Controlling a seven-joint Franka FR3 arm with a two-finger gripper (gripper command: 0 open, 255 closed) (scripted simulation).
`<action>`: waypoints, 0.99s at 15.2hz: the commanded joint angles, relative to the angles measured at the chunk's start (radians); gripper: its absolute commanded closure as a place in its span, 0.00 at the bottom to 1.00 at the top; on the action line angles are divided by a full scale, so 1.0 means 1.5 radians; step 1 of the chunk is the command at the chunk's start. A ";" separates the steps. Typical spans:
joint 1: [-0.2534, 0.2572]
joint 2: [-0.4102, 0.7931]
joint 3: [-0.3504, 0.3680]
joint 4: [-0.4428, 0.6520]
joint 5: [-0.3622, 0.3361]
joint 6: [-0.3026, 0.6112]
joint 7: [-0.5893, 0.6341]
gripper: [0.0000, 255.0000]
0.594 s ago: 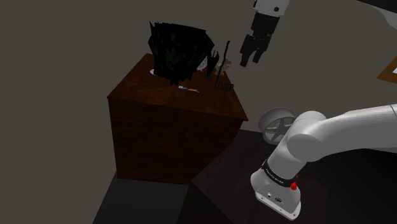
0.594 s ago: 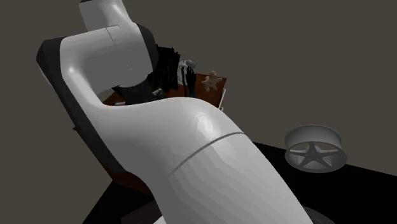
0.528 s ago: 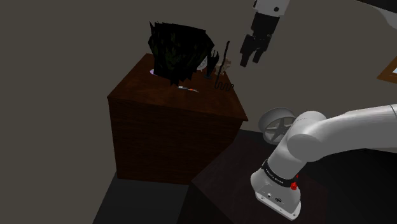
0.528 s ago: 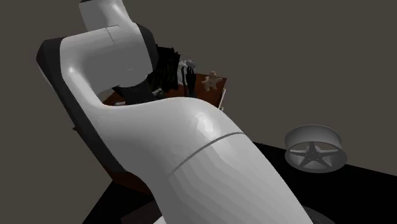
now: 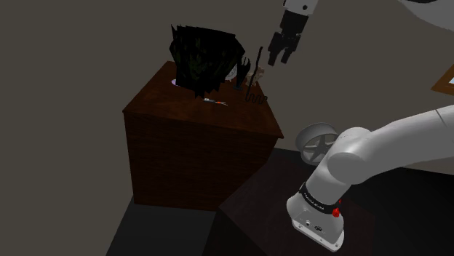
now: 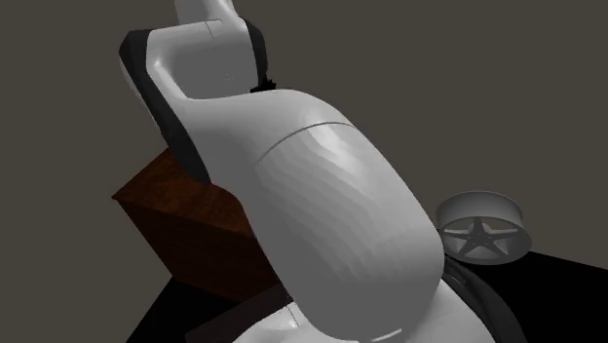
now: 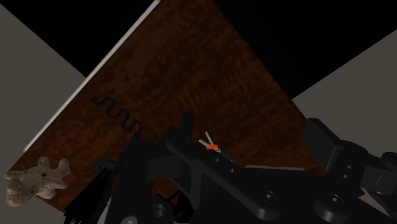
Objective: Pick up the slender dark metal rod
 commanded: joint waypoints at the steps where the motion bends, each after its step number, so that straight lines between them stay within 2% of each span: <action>1: -0.005 0.041 -0.027 0.029 -0.006 0.022 -0.029 0.00; 8: -0.014 0.179 -0.103 0.150 0.008 0.067 -0.119 0.00; 15: -0.026 0.342 -0.174 0.318 0.069 0.078 -0.217 0.00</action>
